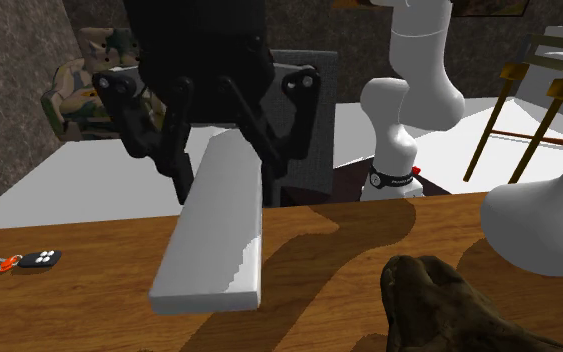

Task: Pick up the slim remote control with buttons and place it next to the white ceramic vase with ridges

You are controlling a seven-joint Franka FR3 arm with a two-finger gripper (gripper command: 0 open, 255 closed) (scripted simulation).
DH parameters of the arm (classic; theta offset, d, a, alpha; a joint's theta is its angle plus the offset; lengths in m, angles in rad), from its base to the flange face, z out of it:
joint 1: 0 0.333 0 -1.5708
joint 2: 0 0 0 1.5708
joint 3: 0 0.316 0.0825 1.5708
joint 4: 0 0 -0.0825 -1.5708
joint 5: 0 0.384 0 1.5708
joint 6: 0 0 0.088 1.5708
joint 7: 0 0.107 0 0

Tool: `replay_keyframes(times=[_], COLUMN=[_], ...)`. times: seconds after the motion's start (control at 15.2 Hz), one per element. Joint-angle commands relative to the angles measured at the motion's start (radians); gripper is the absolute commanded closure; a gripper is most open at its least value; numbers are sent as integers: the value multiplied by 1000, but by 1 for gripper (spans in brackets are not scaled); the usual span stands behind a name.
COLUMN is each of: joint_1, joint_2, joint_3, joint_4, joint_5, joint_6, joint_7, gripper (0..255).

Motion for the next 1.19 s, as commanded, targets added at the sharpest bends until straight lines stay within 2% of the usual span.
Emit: replay_keyframes(times=[0.0,0.53,1.12], joint_1=[17,96,188], joint_2=[-61,-242,-366], joint_3=[11,72,163], joint_4=[-91,-336,-484], joint_5=[4,23,51], joint_6=[31,97,128], joint_7=[31,175,355], gripper=[255,255,255])
